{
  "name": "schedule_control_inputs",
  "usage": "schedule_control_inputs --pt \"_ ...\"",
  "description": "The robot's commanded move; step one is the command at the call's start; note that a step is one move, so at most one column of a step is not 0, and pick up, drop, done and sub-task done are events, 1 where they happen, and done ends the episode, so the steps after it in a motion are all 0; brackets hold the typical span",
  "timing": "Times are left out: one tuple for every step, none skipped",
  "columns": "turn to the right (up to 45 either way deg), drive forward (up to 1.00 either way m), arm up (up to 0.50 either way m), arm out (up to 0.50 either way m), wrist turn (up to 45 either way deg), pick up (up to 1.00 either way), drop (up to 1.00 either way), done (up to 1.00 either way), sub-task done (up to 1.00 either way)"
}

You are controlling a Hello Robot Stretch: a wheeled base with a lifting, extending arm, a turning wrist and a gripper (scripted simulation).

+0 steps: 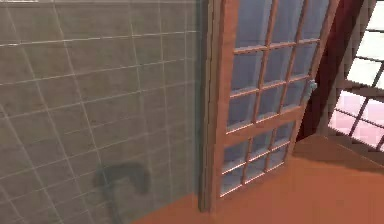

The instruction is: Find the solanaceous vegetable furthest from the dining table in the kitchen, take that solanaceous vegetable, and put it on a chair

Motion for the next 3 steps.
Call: schedule_control_inputs --pt "45.0 0.00 0.00 0.00 0.0 0.00 0.00 0.00 0.00" --pt "21.0 0.00 0.00 0.00 0.0 0.00 0.00 0.00 0.00" --pt "0.0 1.00 0.00 0.00 0.0 0.00 0.00 0.00 0.00"
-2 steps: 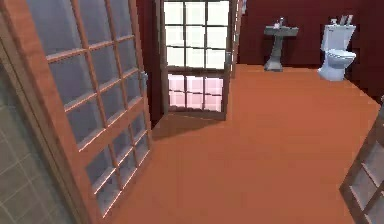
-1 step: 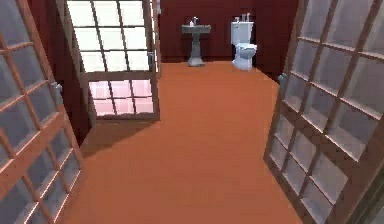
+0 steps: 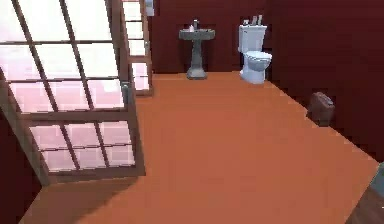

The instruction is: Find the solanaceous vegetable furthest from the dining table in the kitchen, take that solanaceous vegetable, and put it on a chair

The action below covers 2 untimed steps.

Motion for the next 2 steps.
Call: schedule_control_inputs --pt "0.0 1.00 0.00 0.00 0.0 0.00 0.00 0.00 0.00" --pt "21.0 0.00 0.00 0.00 0.0 0.00 0.00 0.00 0.00"
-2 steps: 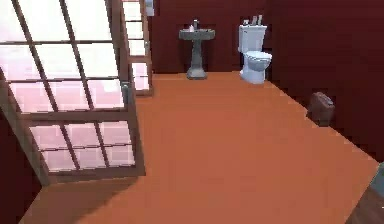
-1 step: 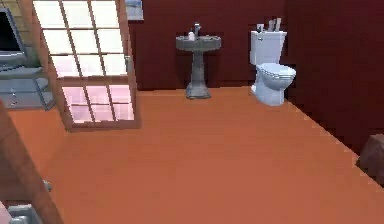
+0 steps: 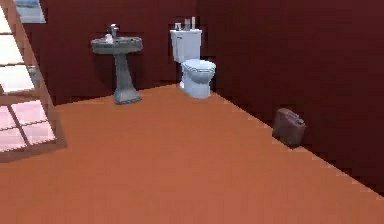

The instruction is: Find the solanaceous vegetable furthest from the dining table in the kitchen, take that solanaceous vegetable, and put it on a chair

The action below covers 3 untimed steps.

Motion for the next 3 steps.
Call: schedule_control_inputs --pt "0.0 0.10 0.00 0.00 0.0 0.00 0.00 0.00 0.00" --pt "-39.0 0.00 0.00 0.00 0.0 0.00 0.00 0.00 0.00" --pt "0.0 1.00 0.00 0.00 0.0 0.00 0.00 0.00 0.00"
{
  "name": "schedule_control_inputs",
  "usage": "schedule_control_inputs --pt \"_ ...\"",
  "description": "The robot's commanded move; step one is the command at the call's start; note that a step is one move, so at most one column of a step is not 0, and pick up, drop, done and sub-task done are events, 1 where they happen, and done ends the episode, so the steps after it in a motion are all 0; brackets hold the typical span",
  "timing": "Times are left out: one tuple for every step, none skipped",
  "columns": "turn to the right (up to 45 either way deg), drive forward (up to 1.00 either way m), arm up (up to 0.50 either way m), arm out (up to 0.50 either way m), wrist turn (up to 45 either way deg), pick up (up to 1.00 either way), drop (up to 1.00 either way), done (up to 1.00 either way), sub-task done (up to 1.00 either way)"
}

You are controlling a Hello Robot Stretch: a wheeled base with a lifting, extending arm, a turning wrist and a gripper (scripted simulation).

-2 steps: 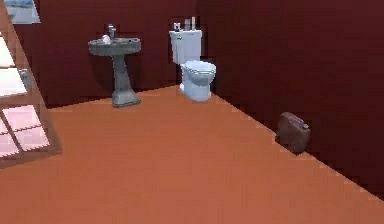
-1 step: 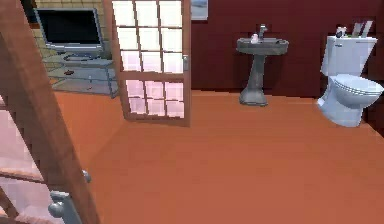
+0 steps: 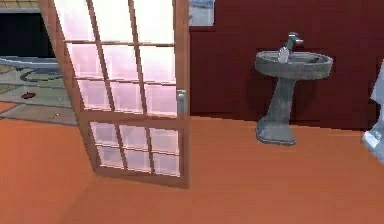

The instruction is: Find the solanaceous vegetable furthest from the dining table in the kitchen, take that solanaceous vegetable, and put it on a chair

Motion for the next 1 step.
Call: schedule_control_inputs --pt "-39.0 0.00 0.00 0.00 0.0 0.00 0.00 0.00 0.00"
